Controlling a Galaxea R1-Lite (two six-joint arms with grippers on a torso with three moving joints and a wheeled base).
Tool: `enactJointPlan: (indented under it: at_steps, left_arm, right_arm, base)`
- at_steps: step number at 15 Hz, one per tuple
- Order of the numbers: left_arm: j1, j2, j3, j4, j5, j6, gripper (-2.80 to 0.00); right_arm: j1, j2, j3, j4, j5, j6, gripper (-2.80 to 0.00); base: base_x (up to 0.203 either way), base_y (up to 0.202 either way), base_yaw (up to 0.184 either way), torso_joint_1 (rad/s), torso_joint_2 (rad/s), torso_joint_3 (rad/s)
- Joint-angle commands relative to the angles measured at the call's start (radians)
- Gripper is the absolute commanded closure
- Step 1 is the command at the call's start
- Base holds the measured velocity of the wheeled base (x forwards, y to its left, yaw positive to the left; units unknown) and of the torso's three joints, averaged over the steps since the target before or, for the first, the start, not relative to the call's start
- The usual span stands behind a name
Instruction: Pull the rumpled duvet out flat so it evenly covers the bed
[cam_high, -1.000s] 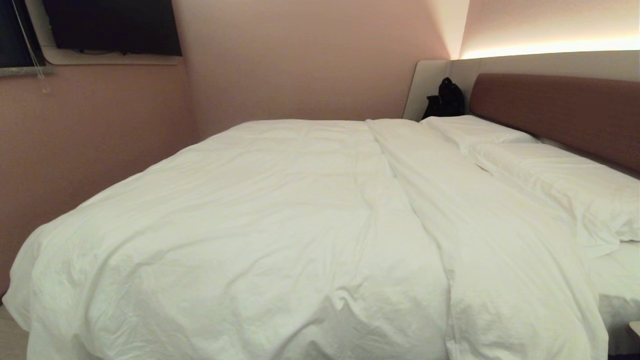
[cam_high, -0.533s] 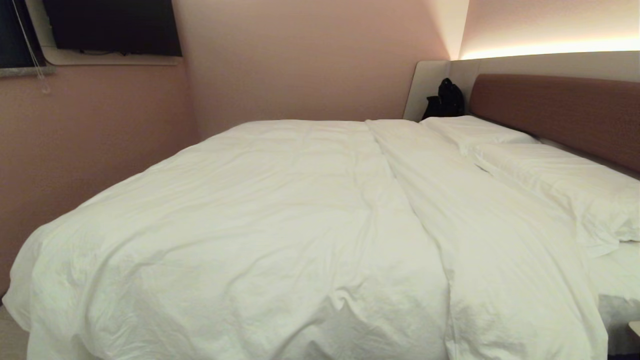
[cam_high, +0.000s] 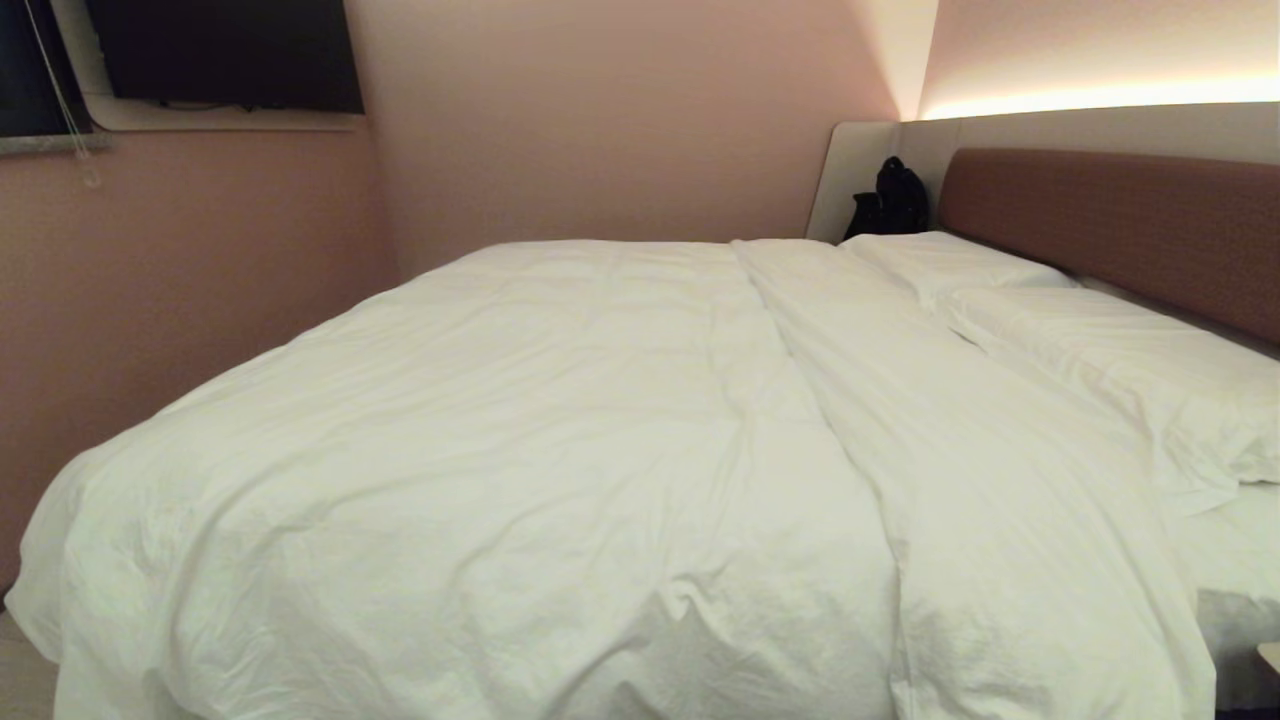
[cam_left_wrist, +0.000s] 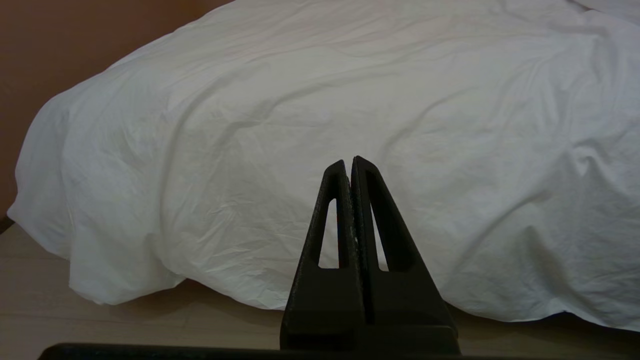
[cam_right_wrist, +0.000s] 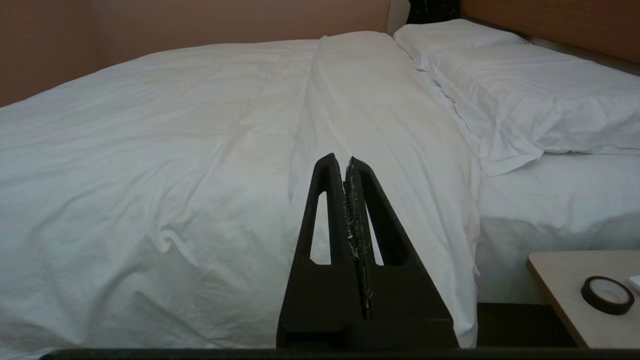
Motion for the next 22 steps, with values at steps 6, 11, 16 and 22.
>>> enactJointPlan:
  at_steps: [6,11,16,22]
  left_arm:
    - [0.0,0.0,0.0,0.0,0.0,0.0,0.0]
    - [0.0,0.0,0.0,0.0,0.0,0.0,0.0]
    - [0.002,0.0,0.0,0.0,0.0,0.0,0.0]
    - [0.0,0.0,0.0,0.0,0.0,0.0,0.0]
  right_arm:
    - [0.003,-0.14,0.175,-0.131,-0.015,-0.002,0.0]
    - [0.003,-0.14,0.375,-0.315,-0.027,-0.049,0.0]
    - [0.003,-0.14,0.57,-0.448,-0.026,-0.095,0.0]
    - [0.003,-0.14,0.648,-0.458,0.009,-0.105,0.0]
  base:
    - [0.0,0.0,0.0,0.0,0.0,0.0]
    - [0.0,0.0,0.0,0.0,0.0,0.0]
    - [0.0,0.0,0.0,0.0,0.0,0.0]
    - [0.0,0.0,0.0,0.0,0.0,0.0]
